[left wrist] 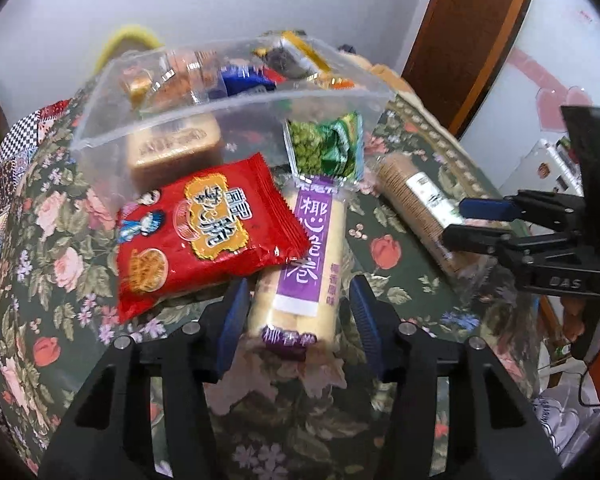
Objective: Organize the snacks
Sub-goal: 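Grasp the purple-labelled roll pack with left tool while right grasps the biscuit roll, then lower the roll pack and biscuit roll into the box, opening both tools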
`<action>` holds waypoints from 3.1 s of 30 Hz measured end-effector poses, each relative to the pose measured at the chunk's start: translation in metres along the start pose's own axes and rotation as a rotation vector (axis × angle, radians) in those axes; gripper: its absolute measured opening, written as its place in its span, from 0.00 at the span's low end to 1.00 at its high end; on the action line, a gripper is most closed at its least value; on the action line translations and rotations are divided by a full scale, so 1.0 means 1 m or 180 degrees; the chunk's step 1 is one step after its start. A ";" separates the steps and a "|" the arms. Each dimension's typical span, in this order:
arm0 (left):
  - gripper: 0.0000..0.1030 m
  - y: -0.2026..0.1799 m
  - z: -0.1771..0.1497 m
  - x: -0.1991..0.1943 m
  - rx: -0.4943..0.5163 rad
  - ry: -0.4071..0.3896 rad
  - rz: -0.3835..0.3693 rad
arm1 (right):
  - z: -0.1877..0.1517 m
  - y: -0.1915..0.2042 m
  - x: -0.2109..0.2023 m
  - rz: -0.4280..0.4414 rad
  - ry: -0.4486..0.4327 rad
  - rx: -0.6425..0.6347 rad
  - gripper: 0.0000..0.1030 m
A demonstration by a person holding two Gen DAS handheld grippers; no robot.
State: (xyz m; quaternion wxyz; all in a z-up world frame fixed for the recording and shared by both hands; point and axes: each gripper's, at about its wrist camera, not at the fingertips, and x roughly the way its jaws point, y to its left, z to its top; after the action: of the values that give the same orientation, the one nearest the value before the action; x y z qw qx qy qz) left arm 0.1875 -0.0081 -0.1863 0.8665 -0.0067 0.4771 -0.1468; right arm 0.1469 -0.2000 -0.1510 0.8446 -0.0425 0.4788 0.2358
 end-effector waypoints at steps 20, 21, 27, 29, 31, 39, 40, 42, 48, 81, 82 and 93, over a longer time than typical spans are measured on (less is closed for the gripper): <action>0.44 -0.031 0.010 0.023 -0.0002 -0.0142 0.0251 | 0.000 -0.001 0.016 0.0116 -0.0120 0.0202 0.33; 0.44 -0.032 0.010 0.019 -0.0023 -0.0168 0.0243 | 0.000 -0.002 0.012 0.0112 -0.0148 0.0203 0.33; 0.44 -0.031 0.011 -0.018 -0.0103 -0.0364 0.0143 | 0.007 -0.003 -0.008 0.0105 -0.0320 0.0218 0.33; 0.44 -0.030 0.013 -0.030 -0.0123 -0.0444 0.0116 | 0.011 -0.003 -0.015 0.0102 -0.0399 0.0217 0.33; 0.44 -0.032 0.018 -0.042 -0.0150 -0.0535 0.0102 | 0.017 -0.002 -0.022 0.0116 -0.0477 0.0205 0.33; 0.44 -0.018 0.043 -0.079 -0.0236 -0.0845 0.0176 | 0.049 0.008 -0.041 0.0157 -0.0792 0.0146 0.33; 0.44 -0.014 0.047 -0.082 -0.0251 -0.0881 0.0208 | 0.052 0.008 -0.042 0.0164 -0.0818 0.0138 0.33; 0.44 -0.007 0.052 -0.087 -0.0276 -0.0927 0.0271 | 0.063 0.010 -0.042 0.0177 -0.0880 0.0123 0.33; 0.44 0.025 0.075 -0.085 -0.0390 -0.0984 0.0458 | 0.086 0.017 -0.035 0.0203 -0.0977 0.0052 0.33; 0.45 0.118 0.126 -0.009 -0.0596 -0.0739 0.0932 | 0.157 0.025 0.070 0.0196 -0.0444 -0.0107 0.36; 0.46 0.118 0.126 -0.009 -0.0591 -0.0727 0.0927 | 0.158 0.024 0.070 0.0195 -0.0439 -0.0098 0.36; 0.57 0.106 0.105 -0.040 -0.0573 -0.0783 0.0787 | 0.145 0.022 0.038 0.0176 -0.0581 -0.0118 0.55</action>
State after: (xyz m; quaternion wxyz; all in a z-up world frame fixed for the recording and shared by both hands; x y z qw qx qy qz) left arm 0.2808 0.0905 -0.1118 0.9256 -0.0434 0.3760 0.0059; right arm 0.2675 -0.1242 -0.1011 0.8769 -0.0232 0.3965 0.2706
